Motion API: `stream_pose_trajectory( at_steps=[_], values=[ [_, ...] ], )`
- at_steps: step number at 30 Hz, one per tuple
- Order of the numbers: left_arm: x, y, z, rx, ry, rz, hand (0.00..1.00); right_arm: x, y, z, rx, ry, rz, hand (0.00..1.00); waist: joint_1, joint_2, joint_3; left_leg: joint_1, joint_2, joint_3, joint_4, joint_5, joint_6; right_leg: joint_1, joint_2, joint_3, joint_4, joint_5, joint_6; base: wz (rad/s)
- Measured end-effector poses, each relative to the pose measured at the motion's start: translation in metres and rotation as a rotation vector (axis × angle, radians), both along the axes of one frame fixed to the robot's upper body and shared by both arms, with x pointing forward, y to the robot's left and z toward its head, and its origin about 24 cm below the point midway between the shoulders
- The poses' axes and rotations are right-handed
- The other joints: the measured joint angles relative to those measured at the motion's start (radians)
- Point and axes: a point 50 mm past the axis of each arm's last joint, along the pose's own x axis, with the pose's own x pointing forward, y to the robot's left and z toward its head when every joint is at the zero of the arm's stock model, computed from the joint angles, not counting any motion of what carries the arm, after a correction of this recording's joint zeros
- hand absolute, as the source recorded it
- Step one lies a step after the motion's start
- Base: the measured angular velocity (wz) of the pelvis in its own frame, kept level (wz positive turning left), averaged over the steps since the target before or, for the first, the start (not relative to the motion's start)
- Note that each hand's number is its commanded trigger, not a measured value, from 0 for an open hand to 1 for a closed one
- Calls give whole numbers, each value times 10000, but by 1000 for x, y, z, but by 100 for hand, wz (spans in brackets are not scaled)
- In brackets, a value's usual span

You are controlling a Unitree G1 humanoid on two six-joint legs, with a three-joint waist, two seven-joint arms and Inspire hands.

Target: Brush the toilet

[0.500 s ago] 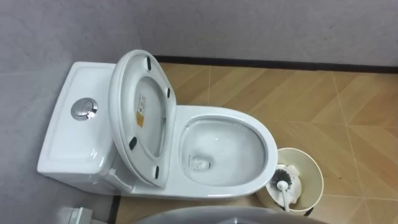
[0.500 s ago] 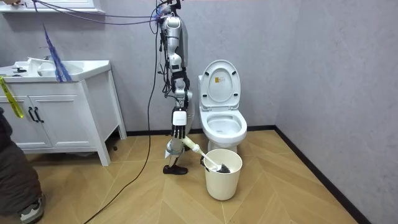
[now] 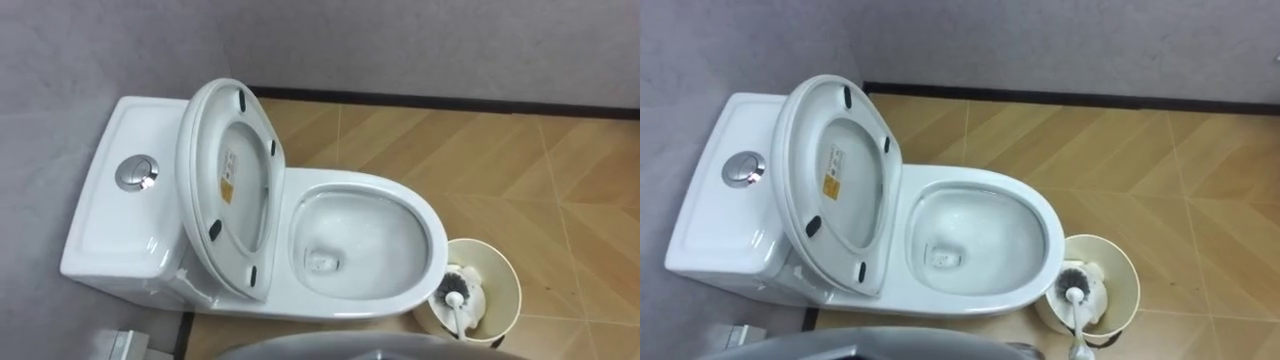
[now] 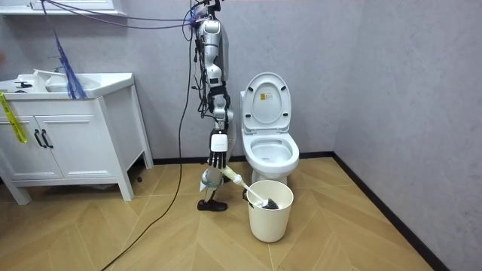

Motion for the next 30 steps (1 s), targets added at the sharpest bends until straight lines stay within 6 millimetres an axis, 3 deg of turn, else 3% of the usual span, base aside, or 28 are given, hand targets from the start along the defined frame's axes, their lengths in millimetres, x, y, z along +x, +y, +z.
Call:
stream_pose_trajectory(
  at_steps=[9,17,24,26,28,30],
  values=[
    [12,-1,0,-31,-305,-89,0,7,-7,2,-482,-502,-20,0,10,246,18,-455,-7,-21,243,-3,3,-341,-15,-35,145,2,-3,2],
    [14,1,1,25,-327,-103,0,14,-22,6,-1192,-797,-321,0,23,237,13,-771,6,-24,497,-26,39,-549,-24,-49,213,3,-6,0],
    [37,6,4,-27,-1071,115,0,35,-31,9,-1626,-1368,-531,0,-2,374,-5,-2080,103,-40,1038,-31,50,-1803,-5,-113,762,28,-42,5],
    [56,8,8,1,-1752,-90,0,49,-34,12,-1853,-1830,-629,0,-40,456,-14,-2690,147,-106,1372,-47,80,-2397,-11,-140,1132,29,-44,8],
    [73,6,11,-100,-2413,-171,0,62,-36,14,-2032,-2311,-852,0,0,515,23,-3175,165,-140,1600,-59,114,-2935,-31,-147,1464,28,-43,3],
    [87,4,14,-210,-2965,-78,0,77,-36,16,-2092,-2852,-1120,0,-3,539,109,-3551,165,-134,1721,-56,212,-3385,-72,-144,1753,20,-39,0]
  ],
)
